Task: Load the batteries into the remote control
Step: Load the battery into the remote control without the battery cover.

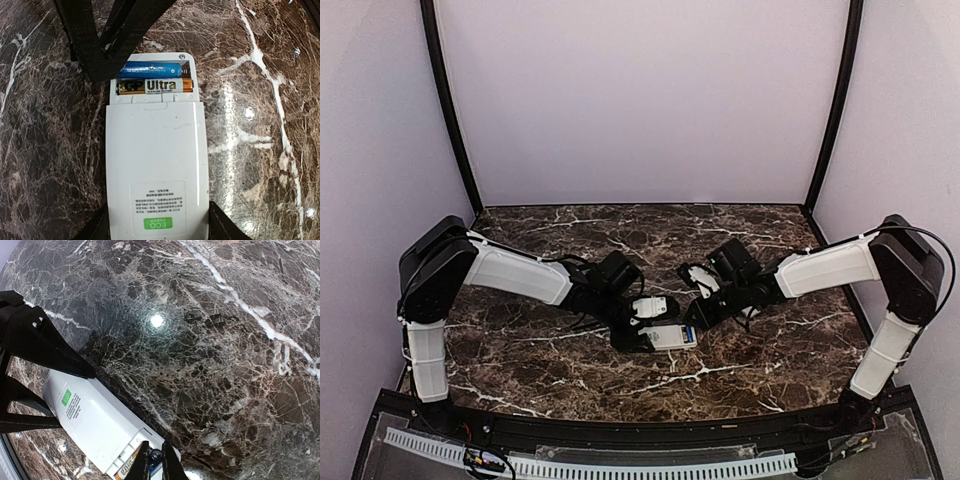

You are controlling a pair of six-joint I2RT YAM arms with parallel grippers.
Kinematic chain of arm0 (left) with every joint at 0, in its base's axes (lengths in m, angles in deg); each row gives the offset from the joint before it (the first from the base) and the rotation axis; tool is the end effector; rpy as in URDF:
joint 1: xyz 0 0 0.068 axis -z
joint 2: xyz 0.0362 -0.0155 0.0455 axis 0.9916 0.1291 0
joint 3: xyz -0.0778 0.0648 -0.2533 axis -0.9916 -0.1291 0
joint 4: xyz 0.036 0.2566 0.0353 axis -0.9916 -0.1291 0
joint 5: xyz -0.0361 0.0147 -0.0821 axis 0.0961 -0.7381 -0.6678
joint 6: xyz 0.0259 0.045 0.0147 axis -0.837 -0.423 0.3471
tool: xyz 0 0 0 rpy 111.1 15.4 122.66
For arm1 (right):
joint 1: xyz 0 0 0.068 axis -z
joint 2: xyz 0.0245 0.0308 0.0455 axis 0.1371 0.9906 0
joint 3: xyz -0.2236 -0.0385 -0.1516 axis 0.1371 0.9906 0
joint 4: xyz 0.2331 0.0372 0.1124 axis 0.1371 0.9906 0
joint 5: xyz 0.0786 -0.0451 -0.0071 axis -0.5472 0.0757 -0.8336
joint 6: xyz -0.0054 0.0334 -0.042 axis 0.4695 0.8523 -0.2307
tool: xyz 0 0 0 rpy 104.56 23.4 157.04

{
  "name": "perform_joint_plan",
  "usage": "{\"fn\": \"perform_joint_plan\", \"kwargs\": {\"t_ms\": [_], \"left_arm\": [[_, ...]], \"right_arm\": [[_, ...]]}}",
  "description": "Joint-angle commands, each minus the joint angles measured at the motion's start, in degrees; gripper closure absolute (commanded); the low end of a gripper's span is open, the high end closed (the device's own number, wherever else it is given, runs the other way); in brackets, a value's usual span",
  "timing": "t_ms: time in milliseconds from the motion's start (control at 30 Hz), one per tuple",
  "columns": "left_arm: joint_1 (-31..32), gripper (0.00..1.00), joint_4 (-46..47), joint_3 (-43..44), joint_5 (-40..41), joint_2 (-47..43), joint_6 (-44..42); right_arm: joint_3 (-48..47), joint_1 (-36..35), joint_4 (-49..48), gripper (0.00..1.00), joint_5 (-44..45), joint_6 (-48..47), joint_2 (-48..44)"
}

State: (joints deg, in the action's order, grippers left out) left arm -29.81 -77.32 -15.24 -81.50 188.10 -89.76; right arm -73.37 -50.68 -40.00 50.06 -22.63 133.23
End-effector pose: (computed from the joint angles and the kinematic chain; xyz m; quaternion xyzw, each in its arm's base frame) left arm 0.2387 -0.3336 0.1370 0.6454 0.6769 -0.2231 0.2749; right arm 0.2379 0.2330 0.1491 -0.2883 0.8967 0.2555 0.2179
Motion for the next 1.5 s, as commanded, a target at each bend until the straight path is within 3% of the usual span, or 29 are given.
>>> {"fn": "perform_joint_plan", "kwargs": {"t_ms": [0, 367, 833, 1467], "left_arm": [[0.33, 0.62, -3.89, -0.13, -0.05, 1.85, -0.10], [0.28, 0.76, -4.53, 0.22, 1.58, 2.47, 0.39], [0.02, 0.78, -4.71, 0.49, 2.76, 2.81, 0.56], [-0.39, 0.78, -5.03, 0.49, 3.56, 3.10, -0.09]], "right_arm": [[1.02, 0.28, -1.03, 0.93, -0.95, -0.41, -0.63], [5.81, 0.31, -4.13, 0.99, -1.48, 0.57, -1.66], [13.04, -0.17, -12.62, 1.00, -2.05, 3.80, 0.03], [11.75, -0.86, -5.29, 1.00, 3.11, 7.85, -4.90]]}}
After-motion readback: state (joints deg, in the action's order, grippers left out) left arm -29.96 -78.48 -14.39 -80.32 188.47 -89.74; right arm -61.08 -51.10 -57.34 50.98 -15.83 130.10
